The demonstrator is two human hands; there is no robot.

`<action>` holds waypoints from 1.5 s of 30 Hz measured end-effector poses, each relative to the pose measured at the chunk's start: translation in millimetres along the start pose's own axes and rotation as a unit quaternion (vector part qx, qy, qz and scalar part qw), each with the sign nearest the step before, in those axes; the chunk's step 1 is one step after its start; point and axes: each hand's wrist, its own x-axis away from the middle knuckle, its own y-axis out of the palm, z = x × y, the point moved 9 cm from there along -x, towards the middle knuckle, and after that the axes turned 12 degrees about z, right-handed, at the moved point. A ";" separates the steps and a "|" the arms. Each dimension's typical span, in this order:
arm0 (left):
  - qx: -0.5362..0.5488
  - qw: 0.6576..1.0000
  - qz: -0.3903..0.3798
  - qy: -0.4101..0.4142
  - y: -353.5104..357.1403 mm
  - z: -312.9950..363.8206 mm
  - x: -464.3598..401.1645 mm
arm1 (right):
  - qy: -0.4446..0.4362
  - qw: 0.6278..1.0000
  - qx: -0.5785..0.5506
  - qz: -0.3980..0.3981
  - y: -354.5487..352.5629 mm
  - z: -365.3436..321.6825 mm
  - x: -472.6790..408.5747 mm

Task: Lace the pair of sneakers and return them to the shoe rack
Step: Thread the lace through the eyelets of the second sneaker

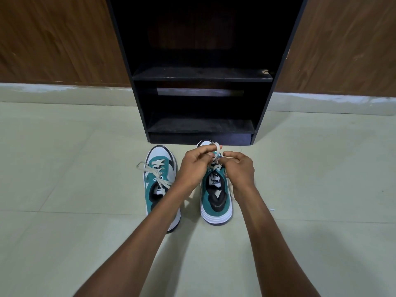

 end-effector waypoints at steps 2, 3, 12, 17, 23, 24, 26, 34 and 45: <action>-0.023 1.000 0.004 0.012 -1.6 -3.6 -4.5 | -0.008 1.000 0.002 -0.021 4.3 -1.6 2.4; -0.043 0.999 0.001 0.025 -1.0 -3.5 -5.6 | -0.012 1.000 0.009 -0.024 5.3 -2.3 2.9; -0.146 0.973 -0.097 0.150 6.9 12.9 -4.9 | -0.043 0.988 -0.098 -0.113 13.7 -21.5 14.6; -0.171 0.966 -0.102 0.162 3.3 14.3 -8.9 | -0.052 0.986 -0.097 -0.127 -0.4 -29.9 10.4; -0.139 0.969 -0.131 0.159 6.4 19.6 -7.8 | -0.053 0.977 -0.124 -0.167 1.7 -38.7 12.2; -0.130 0.968 -0.147 0.156 9.4 20.4 -6.1 | -0.062 0.975 -0.121 -0.176 3.3 -41.0 14.5; -0.107 0.970 -0.169 0.141 13.1 21.8 -3.9 | -0.094 0.973 -0.100 -0.187 6.3 -46.0 18.1; -0.117 0.962 -0.191 0.153 13.4 34.0 -4.9 | -0.136 0.966 -0.082 -0.203 7.7 -57.4 21.1; -0.067 0.979 -0.131 0.142 10.1 38.9 -6.0 | -0.119 0.962 -0.141 -0.202 7.2 -61.5 24.1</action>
